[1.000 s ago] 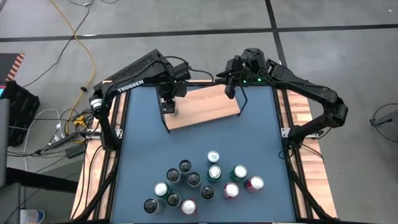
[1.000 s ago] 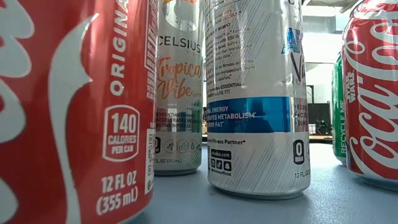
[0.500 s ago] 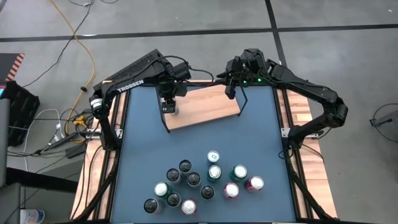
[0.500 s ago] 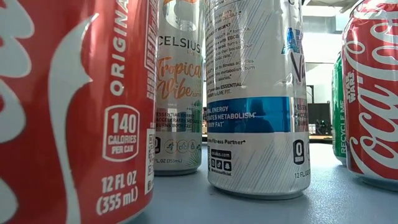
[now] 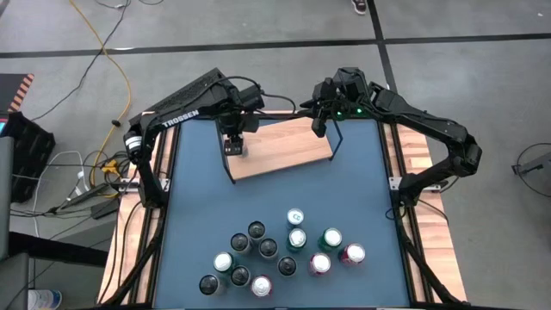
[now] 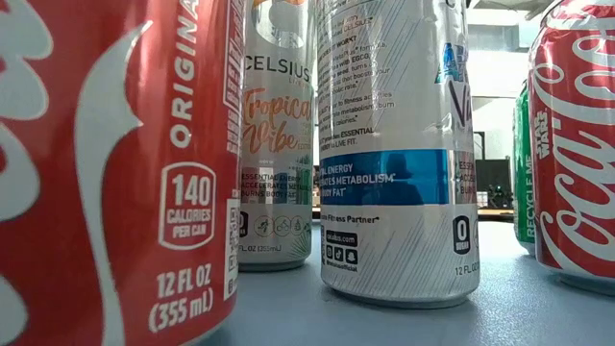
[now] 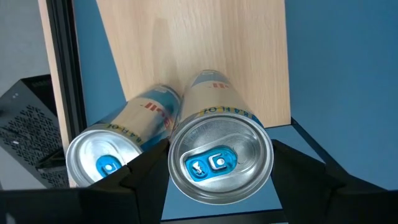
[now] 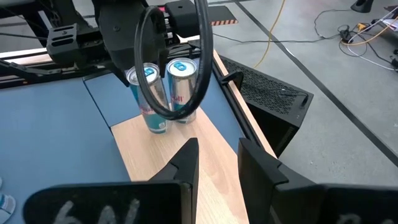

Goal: Place canned beverage on shelf
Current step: Put the bottom blue soda can on the shelf aligned with the other blue soda can

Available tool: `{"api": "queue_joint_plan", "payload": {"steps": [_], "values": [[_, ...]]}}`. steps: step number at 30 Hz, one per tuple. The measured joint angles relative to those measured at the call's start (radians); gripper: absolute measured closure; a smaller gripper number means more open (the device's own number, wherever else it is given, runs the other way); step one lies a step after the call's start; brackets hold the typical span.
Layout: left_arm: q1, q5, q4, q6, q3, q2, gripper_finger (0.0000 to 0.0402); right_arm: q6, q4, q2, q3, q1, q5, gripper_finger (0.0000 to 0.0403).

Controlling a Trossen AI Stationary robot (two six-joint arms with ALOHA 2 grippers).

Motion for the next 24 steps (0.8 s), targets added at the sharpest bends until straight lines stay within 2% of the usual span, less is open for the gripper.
{"api": "queue_joint_plan", "payload": {"steps": [9, 15, 24], "values": [[-0.003, 0.010, 0.004, -0.004, -0.001, 0.000, 0.0177, 0.000, 0.000, 0.000, 0.000, 0.000, 0.000, 0.0307], [-0.018, -0.013, 0.016, -0.007, -0.090, -0.007, 0.0177, 0.015, -0.004, 0.000, 0.000, 0.000, 0.000, 0.0307], [-0.014, -0.034, 0.041, -0.002, -0.101, -0.025, 0.0177, 0.015, -0.009, 0.000, 0.000, 0.000, 0.000, 0.0307]]}}
